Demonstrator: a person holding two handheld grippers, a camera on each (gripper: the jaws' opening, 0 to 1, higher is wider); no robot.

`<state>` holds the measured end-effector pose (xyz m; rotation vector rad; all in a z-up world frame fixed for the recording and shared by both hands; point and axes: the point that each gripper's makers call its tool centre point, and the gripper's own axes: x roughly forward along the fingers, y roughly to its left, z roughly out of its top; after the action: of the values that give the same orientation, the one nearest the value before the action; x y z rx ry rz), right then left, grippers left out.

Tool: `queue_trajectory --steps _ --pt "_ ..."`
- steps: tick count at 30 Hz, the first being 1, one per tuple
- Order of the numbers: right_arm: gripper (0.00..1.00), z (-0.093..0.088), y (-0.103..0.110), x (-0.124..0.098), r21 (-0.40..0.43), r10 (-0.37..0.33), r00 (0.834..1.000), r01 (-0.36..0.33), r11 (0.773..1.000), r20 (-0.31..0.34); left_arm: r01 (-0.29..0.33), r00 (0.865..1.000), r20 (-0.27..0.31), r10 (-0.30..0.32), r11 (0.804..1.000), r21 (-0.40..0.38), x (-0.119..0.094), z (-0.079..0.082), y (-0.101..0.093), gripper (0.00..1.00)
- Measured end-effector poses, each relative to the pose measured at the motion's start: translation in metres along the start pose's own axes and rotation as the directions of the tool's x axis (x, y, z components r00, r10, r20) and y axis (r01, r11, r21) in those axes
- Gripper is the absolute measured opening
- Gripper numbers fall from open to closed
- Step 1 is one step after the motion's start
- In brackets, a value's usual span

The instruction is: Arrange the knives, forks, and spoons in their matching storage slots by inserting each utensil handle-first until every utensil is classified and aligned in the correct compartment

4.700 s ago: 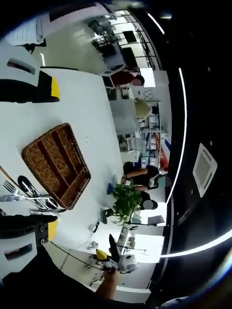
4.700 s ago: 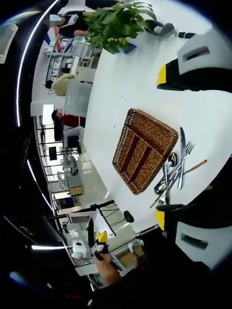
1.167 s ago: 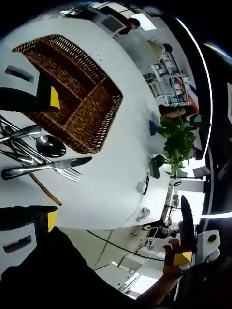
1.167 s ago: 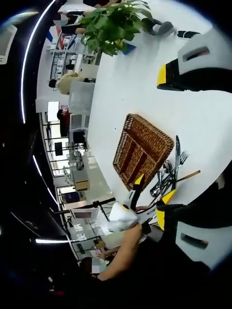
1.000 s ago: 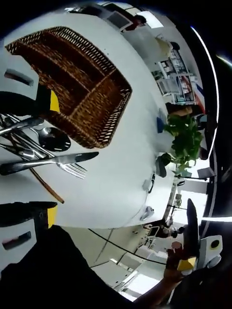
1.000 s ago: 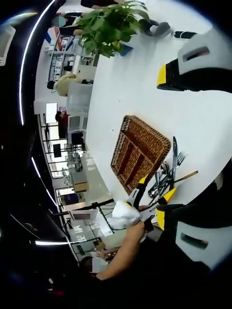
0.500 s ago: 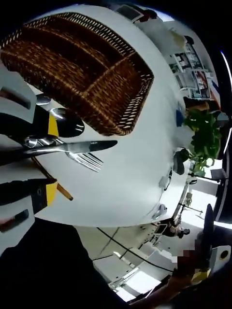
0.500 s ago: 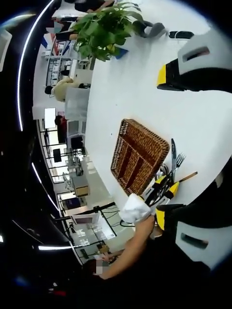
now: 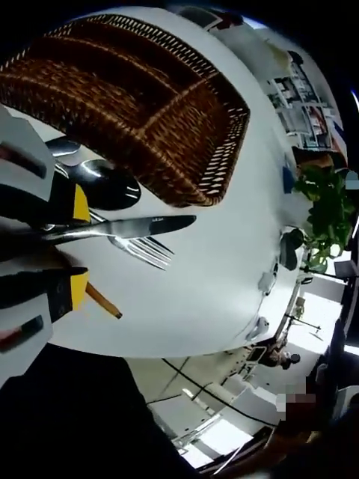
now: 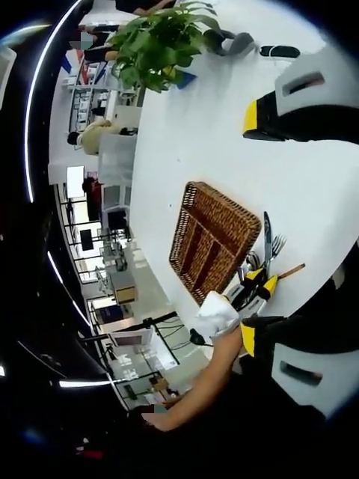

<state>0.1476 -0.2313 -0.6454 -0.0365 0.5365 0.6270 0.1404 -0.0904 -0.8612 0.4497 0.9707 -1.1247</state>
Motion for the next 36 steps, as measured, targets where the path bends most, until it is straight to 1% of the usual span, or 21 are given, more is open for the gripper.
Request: queue_trajectory --steps 1,4,7,8,9,11,12,14,15,17,18,19,21,23,26,28,31,33,36 --pt "0.99 0.000 0.001 0.001 -0.002 0.002 1.000 -0.002 1.000 -0.001 -0.002 1.000 -0.010 0.002 1.000 0.022 0.001 -0.001 0.000 0.21" --pt "0.99 -0.001 0.003 0.001 -0.004 0.003 1.000 -0.003 1.000 -0.003 -0.030 0.999 -0.011 0.031 0.998 0.049 0.002 0.002 0.004 0.17" --pt "0.99 -0.001 0.003 0.001 -0.003 0.003 1.000 -0.003 1.000 -0.004 -0.060 0.998 -0.021 0.062 0.995 0.078 0.004 0.003 0.007 0.12" --pt "0.99 -0.001 0.003 0.001 -0.003 0.003 1.000 -0.003 1.000 -0.004 -0.068 0.997 -0.024 0.071 0.992 0.103 0.004 0.002 0.008 0.09" --pt "0.99 -0.002 0.003 0.000 -0.003 0.000 1.000 0.000 1.000 -0.005 -0.078 0.996 -0.022 0.081 0.989 0.125 0.006 0.003 0.008 0.09" --pt "0.99 -0.001 0.002 -0.001 -0.002 -0.001 1.000 0.001 1.000 -0.003 -0.087 0.995 -0.027 0.091 0.987 0.134 0.006 0.003 0.007 0.09" --pt "0.99 -0.002 0.002 -0.002 -0.001 -0.003 1.000 0.003 1.000 -0.001 -0.098 0.994 -0.031 0.104 0.983 0.156 0.006 0.003 0.008 0.09" --pt "0.99 -0.002 0.001 -0.002 0.000 -0.005 1.000 0.005 1.000 0.000 -0.105 0.993 -0.030 0.111 0.982 0.160 0.006 0.004 0.007 0.08" --pt "0.99 -0.002 0.001 -0.002 0.000 -0.007 1.000 0.007 1.000 0.000 -0.116 0.992 -0.027 0.121 0.983 0.143 0.005 0.004 0.009 0.07" --pt "0.99 -0.003 0.002 -0.002 0.001 -0.007 1.000 0.007 1.000 -0.001 -0.113 0.993 -0.017 0.116 0.985 0.128 0.003 0.004 0.009 0.05" --pt "0.99 -0.003 0.002 -0.002 0.001 -0.007 1.000 0.007 1.000 -0.001 -0.109 0.994 -0.002 0.111 0.980 0.165 0.002 0.005 0.009 0.05" --pt "0.99 -0.004 0.002 -0.002 0.001 -0.007 1.000 0.007 1.000 -0.001 -0.114 0.993 -0.001 0.116 0.978 0.178 0.000 0.005 0.009 0.05" --pt "0.99 -0.004 0.003 -0.001 0.003 -0.004 1.000 0.004 1.000 -0.001 -0.088 0.996 0.008 0.087 0.986 0.139 -0.001 0.007 0.006 0.05" --pt "0.99 -0.006 0.003 0.001 0.002 -0.002 1.000 0.002 1.000 -0.005 -0.096 0.995 0.002 0.096 0.985 0.146 -0.002 0.006 0.010 0.04" --pt "0.99 -0.005 0.005 0.003 0.001 0.005 1.000 -0.005 1.000 -0.005 -0.082 0.997 0.005 0.082 0.986 0.146 -0.007 0.008 0.007 0.04" --pt "0.99 -0.005 0.006 0.005 -0.002 0.009 1.000 -0.009 1.000 -0.005 -0.069 0.998 0.004 0.069 0.985 0.159 -0.010 0.009 0.005 0.04" --pt "0.99 -0.004 0.007 0.006 -0.003 0.012 1.000 -0.012 1.000 -0.004 -0.031 0.999 -0.009 0.033 0.984 0.176 -0.014 0.010 0.000 0.04" --pt "0.99 -0.006 0.008 0.009 -0.003 0.018 1.000 -0.018 1.000 -0.006 -0.003 1.000 -0.019 0.007 0.975 0.222 -0.016 0.012 -0.005 0.04" --pt "0.98 -0.015 0.011 0.017 -0.010 0.037 0.999 -0.037 0.999 -0.024 0.003 1.000 -0.023 0.003 0.967 0.253 -0.018 0.012 -0.006 0.04"
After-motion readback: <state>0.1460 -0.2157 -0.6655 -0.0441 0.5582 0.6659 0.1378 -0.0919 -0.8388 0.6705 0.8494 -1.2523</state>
